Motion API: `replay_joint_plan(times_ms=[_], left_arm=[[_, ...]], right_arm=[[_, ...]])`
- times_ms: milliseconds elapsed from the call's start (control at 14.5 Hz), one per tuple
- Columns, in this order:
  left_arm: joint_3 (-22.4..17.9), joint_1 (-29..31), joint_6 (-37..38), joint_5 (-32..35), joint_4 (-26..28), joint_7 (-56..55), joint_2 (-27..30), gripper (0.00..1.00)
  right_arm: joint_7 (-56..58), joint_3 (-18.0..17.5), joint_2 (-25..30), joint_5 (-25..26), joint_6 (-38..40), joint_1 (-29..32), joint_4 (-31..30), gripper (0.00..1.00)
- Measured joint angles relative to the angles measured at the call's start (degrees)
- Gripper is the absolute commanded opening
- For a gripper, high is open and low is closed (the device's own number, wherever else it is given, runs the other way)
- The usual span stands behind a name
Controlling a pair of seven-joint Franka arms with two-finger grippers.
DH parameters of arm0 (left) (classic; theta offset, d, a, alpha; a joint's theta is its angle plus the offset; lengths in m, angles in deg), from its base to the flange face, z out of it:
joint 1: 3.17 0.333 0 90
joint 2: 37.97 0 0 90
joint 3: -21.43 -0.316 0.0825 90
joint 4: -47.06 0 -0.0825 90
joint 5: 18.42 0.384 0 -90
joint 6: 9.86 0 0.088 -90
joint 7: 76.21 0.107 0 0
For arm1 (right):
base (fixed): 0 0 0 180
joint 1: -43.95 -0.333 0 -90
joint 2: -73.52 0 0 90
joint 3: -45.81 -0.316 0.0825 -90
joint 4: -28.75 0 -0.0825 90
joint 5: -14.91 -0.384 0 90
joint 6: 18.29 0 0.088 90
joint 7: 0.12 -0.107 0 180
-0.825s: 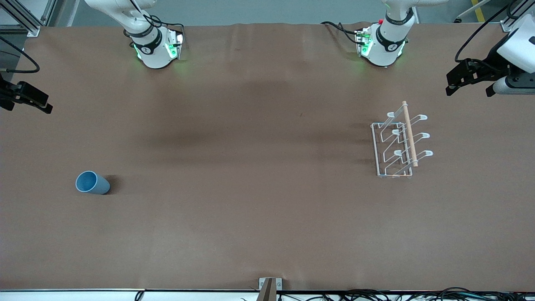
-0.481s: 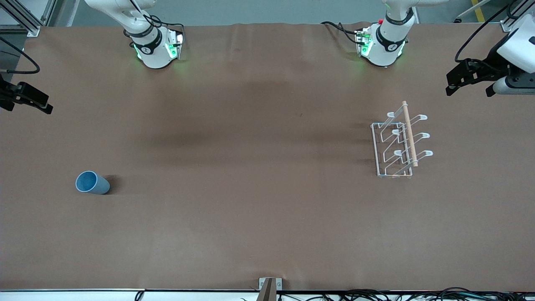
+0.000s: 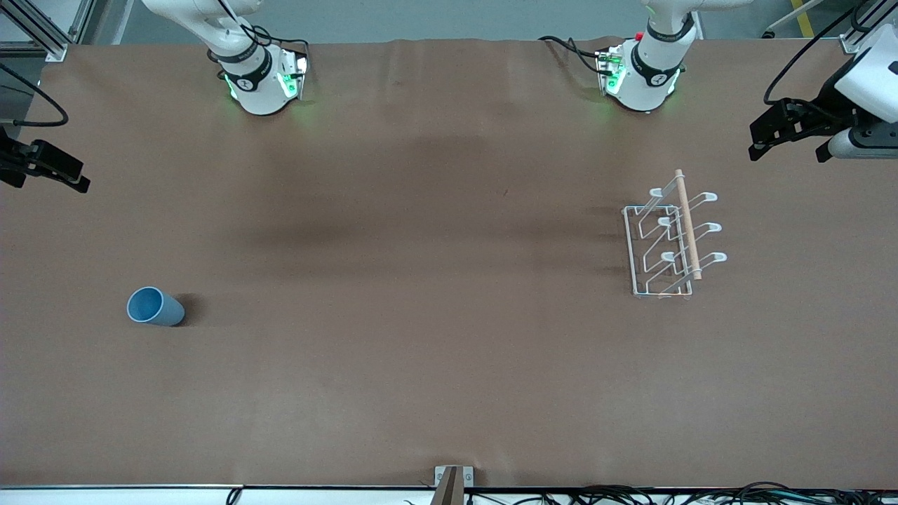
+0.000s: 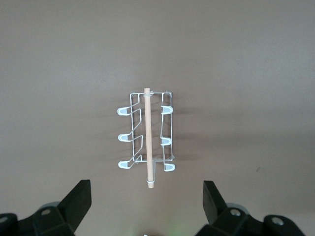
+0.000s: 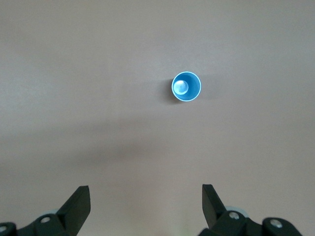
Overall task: Hang cup on cup holder
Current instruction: 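Move the right gripper down toward the light blue cup, then close the right gripper around the light blue cup's side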
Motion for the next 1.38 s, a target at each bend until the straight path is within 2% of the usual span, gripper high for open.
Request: replay_joint_plan(times_ms=[275,481,894,1169,1376], left_arm=[[-0.1,0.2,0.0,0.0,0.0,0.0,0.0,1.0],[-0.1,0.6,0.0,0.0,0.0,0.0,0.0,1.0],[-0.1,0.8,0.0,0.0,-0.1,0.0,0.0,1.0],[-0.1,0.8,0.0,0.0,-0.4,0.0,-0.1,1.0],[-0.1,0.8,0.0,0.0,-0.7,0.0,-0.3,1.0]], right_arm=[[1.5,0.7,-1.1,0.0,-0.5,1.0,-0.1,0.99],[3.3,1.0,-4.3,0.0,-2.6,3.7,-0.4,0.99],[5.3,1.3,-13.0,0.0,-18.8,9.8,-7.5,0.99],[9.7,1.3,-21.0,-0.2,-27.3,11.8,-8.4,0.97],[11.6,1.3,-26.8,-4.0,-33.0,12.5,-8.5,0.97]])
